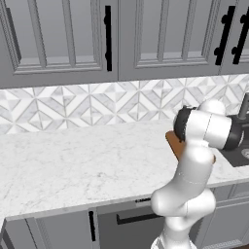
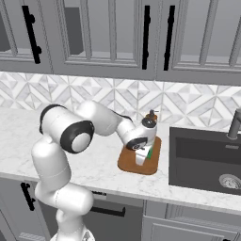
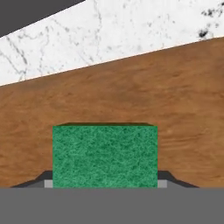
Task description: Pick up the sponge from the counter and clean the cutting board by briefly scrubbing or pressing down on the cutting board. Once finished, release the sponge.
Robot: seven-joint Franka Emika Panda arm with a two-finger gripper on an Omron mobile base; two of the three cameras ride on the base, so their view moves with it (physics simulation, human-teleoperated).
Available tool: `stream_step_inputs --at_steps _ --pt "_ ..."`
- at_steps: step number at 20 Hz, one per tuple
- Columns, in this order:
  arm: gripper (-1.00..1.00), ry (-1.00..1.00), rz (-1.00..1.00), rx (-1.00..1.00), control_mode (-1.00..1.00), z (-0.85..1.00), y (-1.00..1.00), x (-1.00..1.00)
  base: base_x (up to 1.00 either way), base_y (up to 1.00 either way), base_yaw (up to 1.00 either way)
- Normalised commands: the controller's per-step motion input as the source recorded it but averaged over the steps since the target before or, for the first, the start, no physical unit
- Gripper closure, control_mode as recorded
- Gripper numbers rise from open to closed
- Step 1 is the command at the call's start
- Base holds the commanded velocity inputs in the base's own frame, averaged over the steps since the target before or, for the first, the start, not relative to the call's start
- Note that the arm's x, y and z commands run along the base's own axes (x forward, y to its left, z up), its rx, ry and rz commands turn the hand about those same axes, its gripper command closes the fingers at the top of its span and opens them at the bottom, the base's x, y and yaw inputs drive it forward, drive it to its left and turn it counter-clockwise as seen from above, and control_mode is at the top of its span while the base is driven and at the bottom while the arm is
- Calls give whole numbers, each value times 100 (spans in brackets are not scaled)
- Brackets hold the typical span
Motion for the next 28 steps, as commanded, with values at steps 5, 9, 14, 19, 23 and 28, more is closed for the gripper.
stream_step_inputs --at_steps 5,9,14,19,23,28 --pt "100 14 0 0 -100 0 -12 -70 0 0 0" --pt "100 4 0 0 -100 0 -3 -30 0 0 0" --pt "100 0 0 0 -100 0 0 29 0 0 0" --pt "100 0 0 0 -100 0 0 52 0 0 0" --pt "100 0 0 0 -100 0 0 49 0 0 0" --pt "100 -1 0 0 -100 0 0 40 0 0 0"
